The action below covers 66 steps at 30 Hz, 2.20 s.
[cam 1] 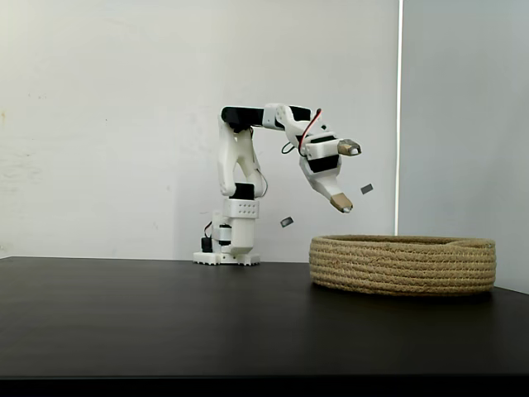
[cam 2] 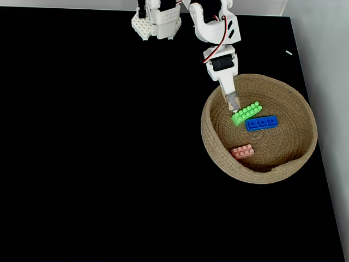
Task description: Place the lego blocks in the tray
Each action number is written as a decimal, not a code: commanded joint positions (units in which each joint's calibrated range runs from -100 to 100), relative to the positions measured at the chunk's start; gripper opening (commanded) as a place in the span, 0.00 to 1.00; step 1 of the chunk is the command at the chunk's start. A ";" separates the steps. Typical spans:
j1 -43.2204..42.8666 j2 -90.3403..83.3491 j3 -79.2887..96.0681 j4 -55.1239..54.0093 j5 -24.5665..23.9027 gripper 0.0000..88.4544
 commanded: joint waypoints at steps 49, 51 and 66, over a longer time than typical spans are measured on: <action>32.66 -78.86 69.91 8.49 21.29 0.00; 32.74 -78.86 69.91 8.15 20.42 0.00; 32.41 -78.86 69.91 8.15 17.97 0.00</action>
